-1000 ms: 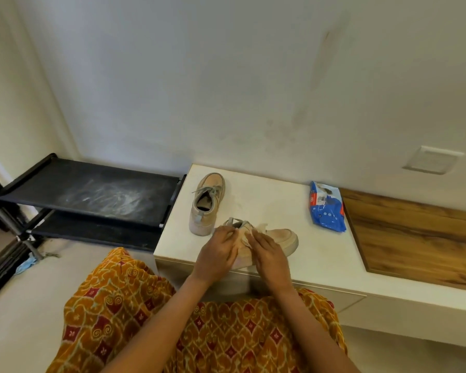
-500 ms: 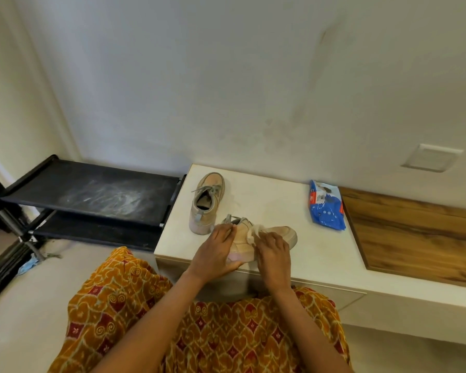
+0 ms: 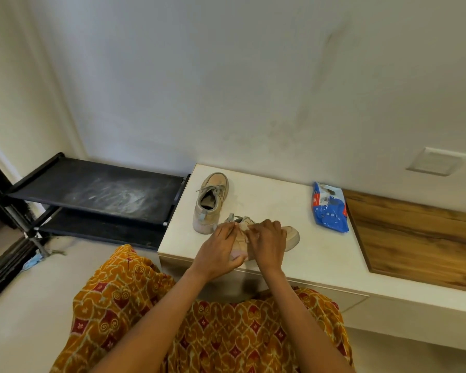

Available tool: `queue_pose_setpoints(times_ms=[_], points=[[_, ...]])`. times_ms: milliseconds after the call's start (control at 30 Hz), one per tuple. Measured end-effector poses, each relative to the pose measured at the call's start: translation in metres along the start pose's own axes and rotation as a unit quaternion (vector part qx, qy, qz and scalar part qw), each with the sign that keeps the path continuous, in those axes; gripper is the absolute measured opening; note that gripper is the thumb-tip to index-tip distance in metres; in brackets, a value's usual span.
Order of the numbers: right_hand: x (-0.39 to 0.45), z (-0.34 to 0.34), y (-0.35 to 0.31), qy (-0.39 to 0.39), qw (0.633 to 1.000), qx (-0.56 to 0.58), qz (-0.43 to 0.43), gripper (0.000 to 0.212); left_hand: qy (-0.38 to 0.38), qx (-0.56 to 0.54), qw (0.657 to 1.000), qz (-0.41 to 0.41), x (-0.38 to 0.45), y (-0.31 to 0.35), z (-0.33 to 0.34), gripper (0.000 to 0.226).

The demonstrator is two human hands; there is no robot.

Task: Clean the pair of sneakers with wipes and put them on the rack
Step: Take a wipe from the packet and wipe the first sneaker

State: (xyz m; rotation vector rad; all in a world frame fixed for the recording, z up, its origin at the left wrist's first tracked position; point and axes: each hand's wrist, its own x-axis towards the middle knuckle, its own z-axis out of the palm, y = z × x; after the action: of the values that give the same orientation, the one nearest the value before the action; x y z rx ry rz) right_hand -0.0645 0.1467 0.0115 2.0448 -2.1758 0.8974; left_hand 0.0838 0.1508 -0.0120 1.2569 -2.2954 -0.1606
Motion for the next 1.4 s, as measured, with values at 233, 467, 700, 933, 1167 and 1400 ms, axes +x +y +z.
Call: queue_pose_setpoints(times_ms=[233, 467, 700, 933, 1167, 1400], points=[[-0.02, 0.004, 0.007, 0.032, 0.999, 0.009, -0.032, 0.006, 0.017, 0.014, 0.999, 0.034, -0.003, 0.001, 0.001, 0.057], [-0.009, 0.013, -0.012, 0.051, 0.998, 0.034, 0.026, 0.007, 0.005, -0.044, 0.999, -0.024, 0.003, -0.001, -0.001, 0.063], [-0.01, 0.004, 0.027, 0.061, 0.997, 0.002, 0.046, 0.011, -0.019, -0.02, 0.999, -0.024, -0.001, -0.001, 0.001, 0.072], [-0.027, 0.008, 0.002, 0.043, 0.999, -0.002, -0.027, 0.011, 0.014, -0.042, 0.999, -0.026, 0.002, 0.002, 0.005, 0.062], [-0.014, -0.008, 0.036, 0.044, 0.986, -0.029, 0.159, 0.014, 0.005, -0.048, 0.998, -0.032, -0.001, 0.004, 0.004, 0.065], [-0.033, 0.009, -0.021, 0.05, 0.998, -0.01, 0.025, 0.008, 0.043, -0.054, 0.998, 0.005, -0.002, 0.008, 0.003, 0.054]])
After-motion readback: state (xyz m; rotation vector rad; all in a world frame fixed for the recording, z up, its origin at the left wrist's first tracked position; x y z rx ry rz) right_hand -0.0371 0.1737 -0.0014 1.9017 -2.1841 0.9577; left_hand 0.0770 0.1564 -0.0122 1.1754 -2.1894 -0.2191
